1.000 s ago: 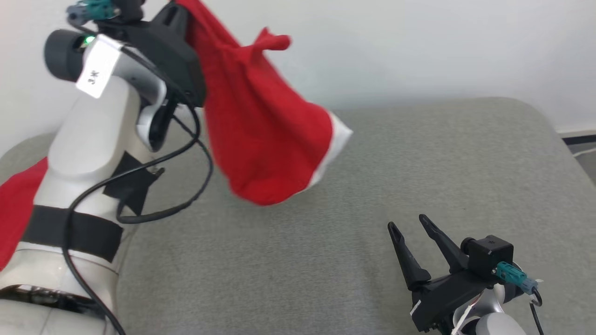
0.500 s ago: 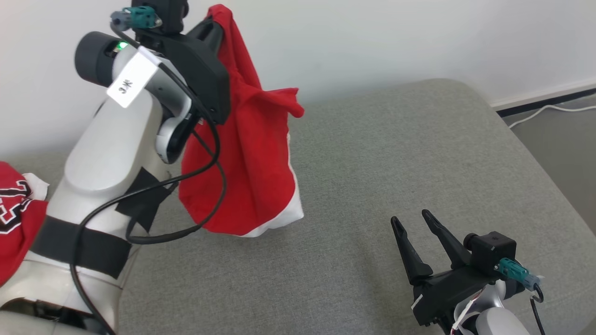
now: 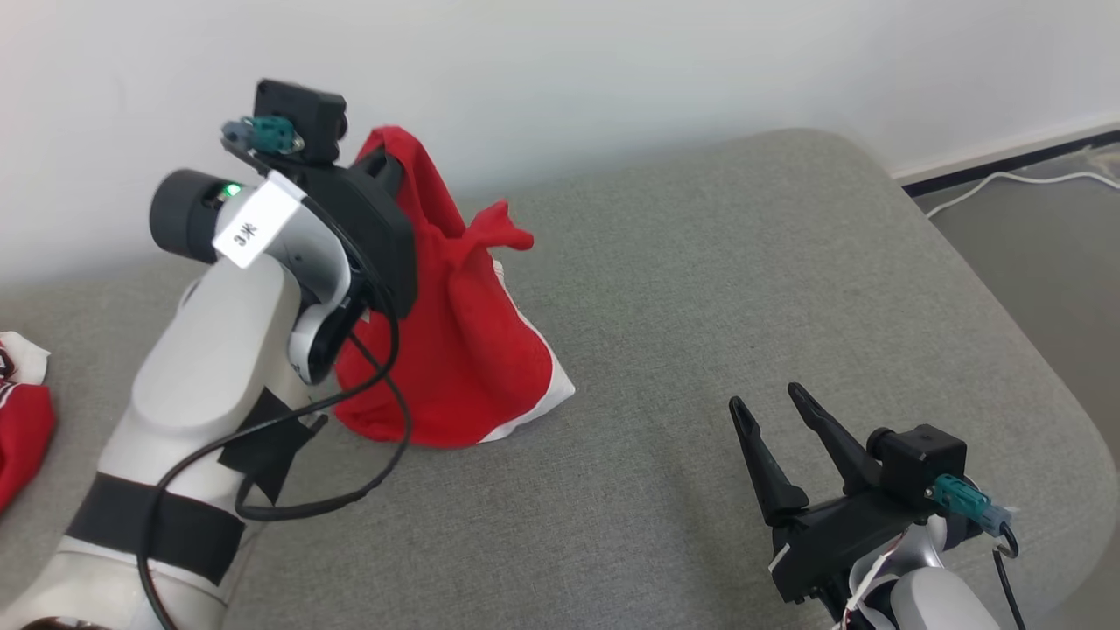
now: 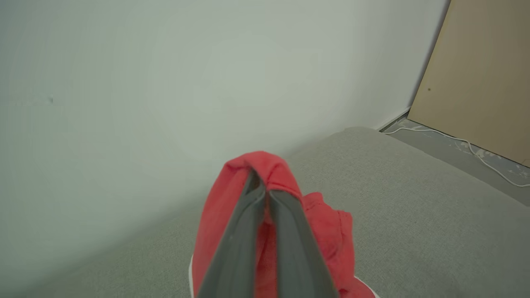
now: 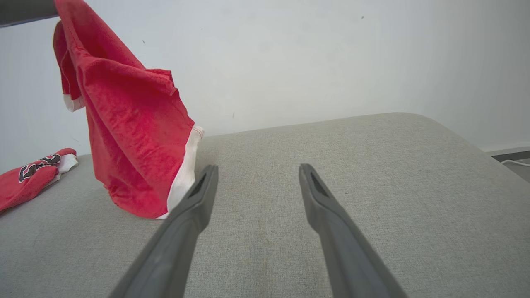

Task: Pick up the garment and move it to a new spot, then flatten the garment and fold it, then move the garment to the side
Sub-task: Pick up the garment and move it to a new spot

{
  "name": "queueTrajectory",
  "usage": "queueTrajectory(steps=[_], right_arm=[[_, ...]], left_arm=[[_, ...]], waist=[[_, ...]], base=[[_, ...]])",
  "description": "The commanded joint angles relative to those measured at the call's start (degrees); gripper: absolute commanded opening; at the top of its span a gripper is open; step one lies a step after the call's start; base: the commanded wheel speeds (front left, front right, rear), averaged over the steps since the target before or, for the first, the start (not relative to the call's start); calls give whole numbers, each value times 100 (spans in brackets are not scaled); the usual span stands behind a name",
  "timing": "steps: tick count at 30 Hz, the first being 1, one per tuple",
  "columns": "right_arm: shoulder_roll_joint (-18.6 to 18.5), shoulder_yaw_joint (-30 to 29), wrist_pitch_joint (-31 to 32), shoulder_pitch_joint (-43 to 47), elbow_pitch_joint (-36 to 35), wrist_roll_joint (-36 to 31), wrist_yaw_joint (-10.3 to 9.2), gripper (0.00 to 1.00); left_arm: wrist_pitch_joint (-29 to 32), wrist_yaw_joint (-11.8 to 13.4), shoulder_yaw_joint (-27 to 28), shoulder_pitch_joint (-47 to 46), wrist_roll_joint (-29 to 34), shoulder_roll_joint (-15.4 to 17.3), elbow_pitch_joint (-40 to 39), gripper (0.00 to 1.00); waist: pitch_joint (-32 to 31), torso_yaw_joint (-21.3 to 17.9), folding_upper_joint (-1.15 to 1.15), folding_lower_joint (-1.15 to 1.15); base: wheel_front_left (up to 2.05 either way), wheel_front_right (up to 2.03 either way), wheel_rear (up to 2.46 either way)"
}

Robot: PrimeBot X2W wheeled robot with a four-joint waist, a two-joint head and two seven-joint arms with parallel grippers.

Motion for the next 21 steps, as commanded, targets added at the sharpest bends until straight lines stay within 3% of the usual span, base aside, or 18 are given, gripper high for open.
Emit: queueTrajectory(steps=[1,5,6,7,8,14,21], right_arm=[[-28,-3,-8,-61,-19,-19,0,100],[-28,89,-19,-120,-39,24,0,100],[-28,109,-25,-133,-41,41,0,100],[-29,120,-35,-140,-40,58,0,100],[-27,133,-45,-151,-37,73,0,100],[-28,116,-116,-196,67,88,0,100],[-28,54,-165,-205,119,109,0,100]], left_arm=[[-27,7,-21,75,-33,-27,17,0],[-229,-3,-91,160,-82,-169,146,0],[-307,-12,-118,166,-70,-193,182,6],[-389,-13,-135,175,-77,-223,220,40],[-448,8,-153,173,-72,-244,282,100],[-398,-49,-276,130,-226,-365,747,100],[-280,-136,-402,102,-393,-423,1017,100]], waist=[[65,-64,0,0],[174,-204,0,0],[204,-245,0,0],[230,-272,0,0],[256,-302,0,0],[340,-404,0,0],[320,-240,0,0]], base=[[0,0,0],[0,0,0],[0,0,0],[0,0,0],[0,0,0],[0,0,0],[0,0,0]])
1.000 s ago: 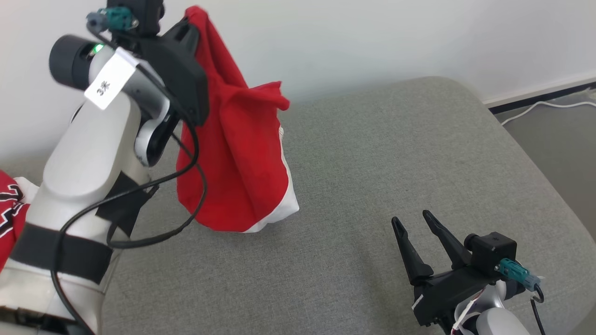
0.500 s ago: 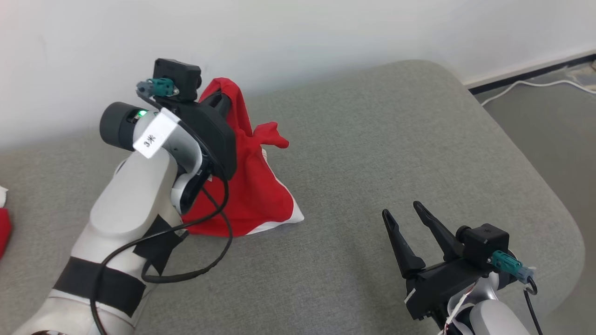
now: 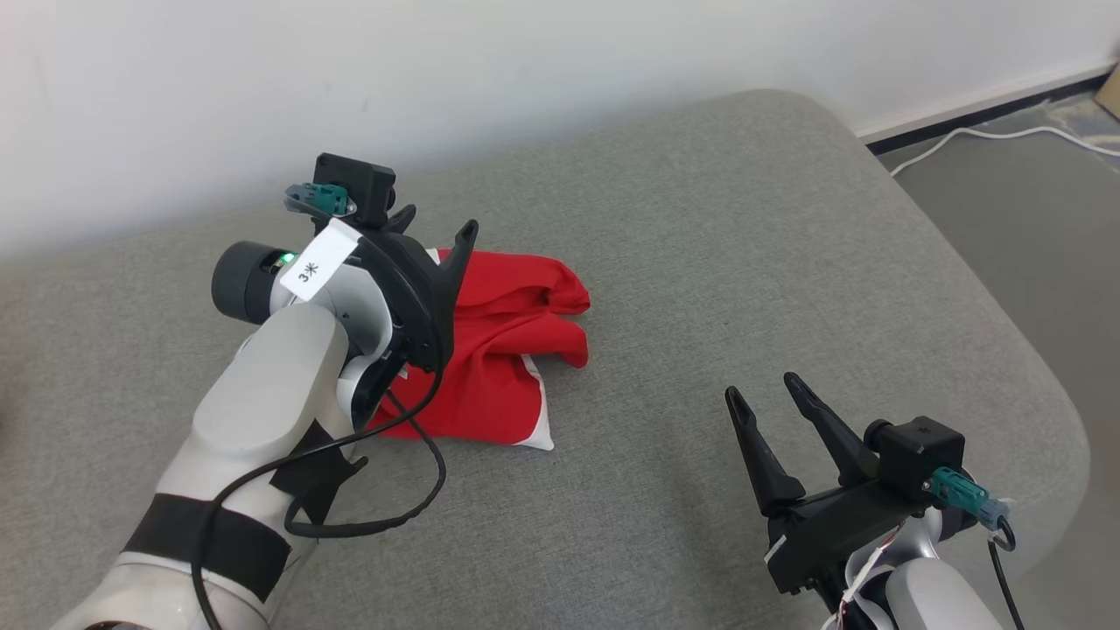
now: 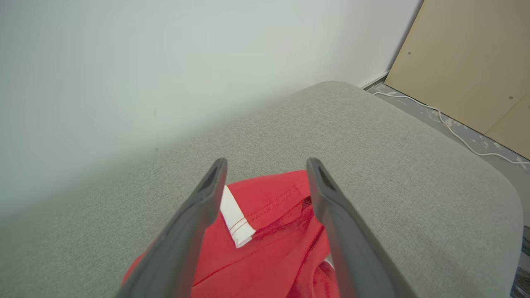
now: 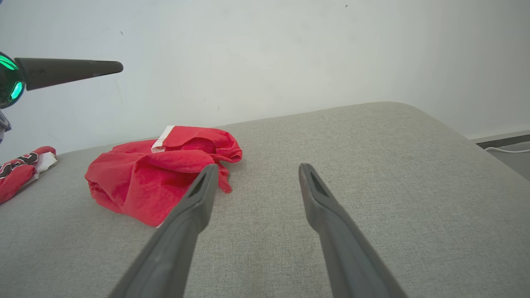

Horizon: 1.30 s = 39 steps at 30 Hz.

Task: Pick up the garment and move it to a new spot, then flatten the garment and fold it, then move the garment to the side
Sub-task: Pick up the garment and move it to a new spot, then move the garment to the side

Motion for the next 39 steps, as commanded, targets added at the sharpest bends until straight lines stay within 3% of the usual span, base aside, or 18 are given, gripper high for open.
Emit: queueTrajectory(steps=[1,19,30,39], right_arm=[[-27,-5,-44,-49,21,65,0,100],[-27,-91,28,36,10,-32,0,100],[-26,-78,40,-54,-72,-46,0,100],[-26,-94,-11,-123,-101,-49,0,100]], left_arm=[[23,-36,-30,-15,-70,-4,63,100],[13,51,65,437,-373,237,605,100],[186,288,44,699,-401,576,1077,100],[357,220,57,808,-557,586,1359,100]], waist=[[-31,106,0,-1],[-256,536,0,-1],[-21,434,0,-1],[254,336,0,-1]], base=[[0,0,0],[0,0,0],[0,0,0],[0,0,0]])
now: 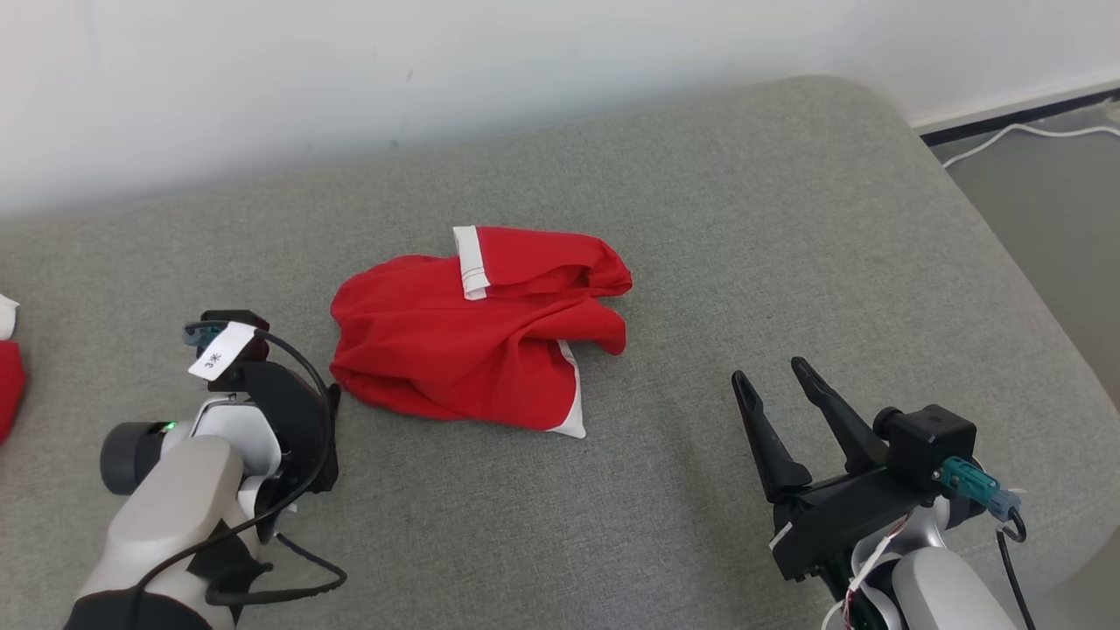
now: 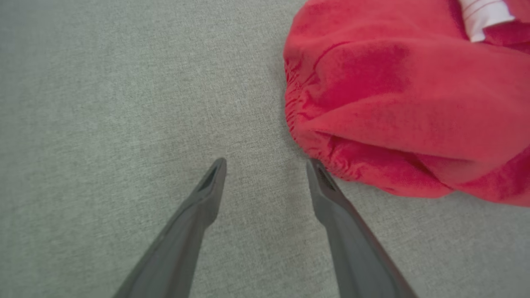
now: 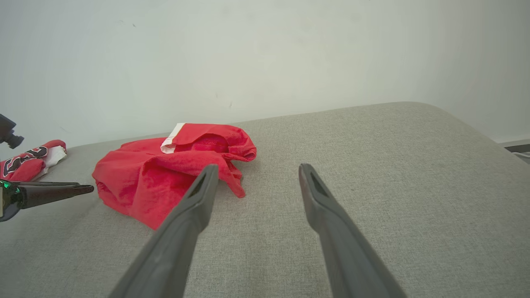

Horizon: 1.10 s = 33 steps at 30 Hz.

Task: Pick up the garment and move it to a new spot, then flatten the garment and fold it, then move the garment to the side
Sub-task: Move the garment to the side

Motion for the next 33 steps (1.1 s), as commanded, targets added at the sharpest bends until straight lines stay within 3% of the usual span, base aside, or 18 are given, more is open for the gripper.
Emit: queueTrajectory(steps=[1,12,23,33], right_arm=[[-27,-31,-25,-62,-1,-43,0,100],[-27,32,-71,-208,107,26,0,100],[-27,141,-18,-136,118,-21,0,100],[-26,117,21,-78,-14,-91,0,100]], left_arm=[[11,-48,31,36,-111,-34,6,100],[-141,-292,106,-181,-450,-299,-85,100],[-72,-384,-22,-270,-648,-281,-219,100],[-261,180,-98,-398,-459,-64,82,100]], waist=[[74,-28,-1,0],[187,-108,-1,0],[48,-171,-1,0],[246,-394,-1,0]], base=[[0,0,0],[0,0,0],[0,0,0],[0,0,0]])
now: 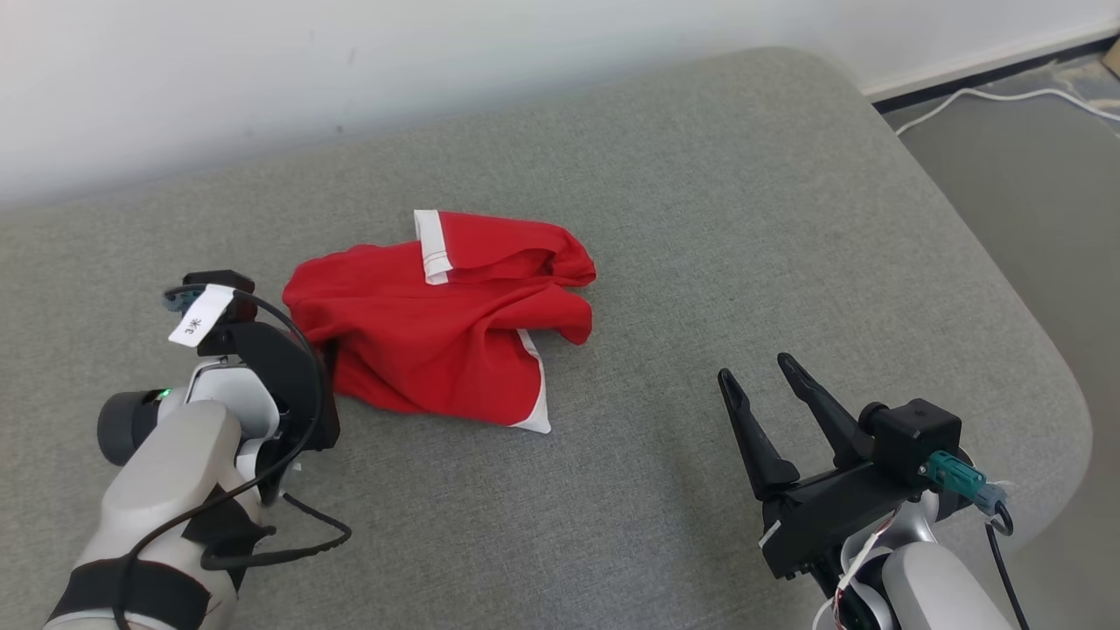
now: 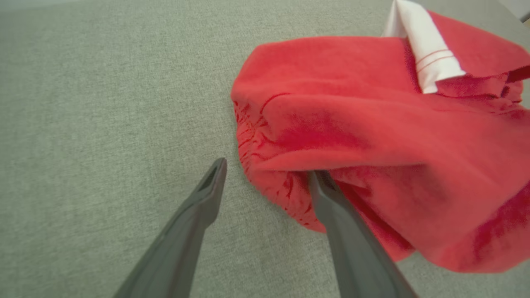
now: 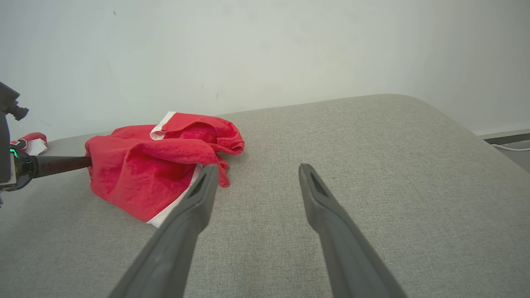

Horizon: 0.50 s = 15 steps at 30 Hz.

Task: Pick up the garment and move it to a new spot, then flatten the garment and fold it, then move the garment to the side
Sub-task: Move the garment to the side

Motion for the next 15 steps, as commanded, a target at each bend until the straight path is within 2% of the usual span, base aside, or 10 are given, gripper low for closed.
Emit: queueTrajectory(steps=[1,5,6,7,8,11,15], right_arm=[[-25,-3,-17,15,-34,-40,0,100],[-25,21,-18,21,-57,-67,0,100],[-25,0,-6,22,-70,-65,0,100],[-24,-8,-1,22,-76,-69,0,100],[-25,-11,3,19,-82,-78,0,100],[-24,-88,15,22,-103,-117,0,100],[-26,-174,31,26,-125,-169,0,100]], left_arm=[[-4,6,-12,-58,24,40,53,100],[103,-113,16,-82,-96,27,119,100],[123,-140,-3,-124,-110,-15,126,67],[67,-120,6,-139,-123,-22,116,18],[27,-134,35,-147,-167,-41,98,0],[-275,-106,263,-185,-385,-143,-18,0],[-536,4,219,-207,-315,-204,-126,0]], waist=[[74,-57,0,0],[163,-78,0,0],[211,-33,0,0],[220,-10,0,0],[228,22,0,0],[227,207,0,0],[198,432,0,0]], base=[[0,0,0],[0,0,0],[0,0,0],[0,0,0],[0,0,0],[0,0,0],[0,0,0]])
